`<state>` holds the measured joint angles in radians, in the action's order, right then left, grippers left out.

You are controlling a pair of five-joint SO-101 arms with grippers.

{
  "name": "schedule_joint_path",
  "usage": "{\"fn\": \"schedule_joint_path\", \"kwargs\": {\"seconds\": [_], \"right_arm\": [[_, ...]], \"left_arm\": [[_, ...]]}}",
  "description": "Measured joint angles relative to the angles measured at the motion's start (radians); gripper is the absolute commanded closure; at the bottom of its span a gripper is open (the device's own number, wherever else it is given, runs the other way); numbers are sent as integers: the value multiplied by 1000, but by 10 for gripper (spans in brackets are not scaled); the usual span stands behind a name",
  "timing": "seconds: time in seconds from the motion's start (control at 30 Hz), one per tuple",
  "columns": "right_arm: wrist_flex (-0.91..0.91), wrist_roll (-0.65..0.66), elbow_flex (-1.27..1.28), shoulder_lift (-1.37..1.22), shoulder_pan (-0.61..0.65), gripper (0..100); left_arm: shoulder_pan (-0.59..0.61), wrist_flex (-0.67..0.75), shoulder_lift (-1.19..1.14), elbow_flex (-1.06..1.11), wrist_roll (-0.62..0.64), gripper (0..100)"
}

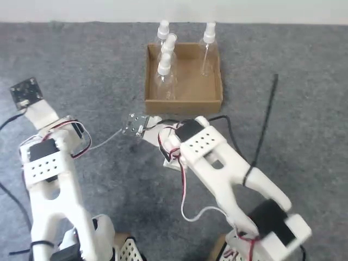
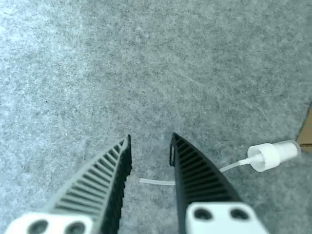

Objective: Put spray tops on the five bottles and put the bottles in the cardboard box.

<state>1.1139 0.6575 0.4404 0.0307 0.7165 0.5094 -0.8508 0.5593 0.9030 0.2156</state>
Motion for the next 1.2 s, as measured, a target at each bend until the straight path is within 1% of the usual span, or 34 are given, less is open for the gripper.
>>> {"fn": "schedule_joint_path", "kwargs": {"seconds": [0.1, 0.27, 0.4, 0.47, 0.53, 0.6, 0.73, 0.83, 0.9, 1.0, 1.2], "right_arm": [[-23, 9, 0, -71, -6, 713], [-26, 43, -12, -100, -40, 713], [-35, 69, -32, -149, -43, 719], [-37, 71, -48, -181, -43, 768], [-37, 72, -66, -209, -43, 854], [-37, 72, -84, -226, -43, 917], [-26, 72, -101, -224, -43, 935], [54, 72, -109, -181, -43, 935], [92, 44, -109, -123, -43, 936], [140, -35, -109, -23, -71, 936], [153, -163, -109, 158, -176, 936]], "left_arm": [[0, 0, 0, 0, 0, 881], [0, 0, 0, 0, 0, 881], [0, 0, 0, 0, 0, 881], [0, 0, 0, 0, 0, 881], [0, 0, 0, 0, 0, 881], [0, 0, 0, 0, 0, 881], [0, 0, 0, 0, 0, 879], [0, 0, 0, 0, -2, 878], [0, -3, 0, -26, -32, 878], [0, -49, 0, -123, -103, 878], [-49, -216, 0, -339, -285, 878]]}}
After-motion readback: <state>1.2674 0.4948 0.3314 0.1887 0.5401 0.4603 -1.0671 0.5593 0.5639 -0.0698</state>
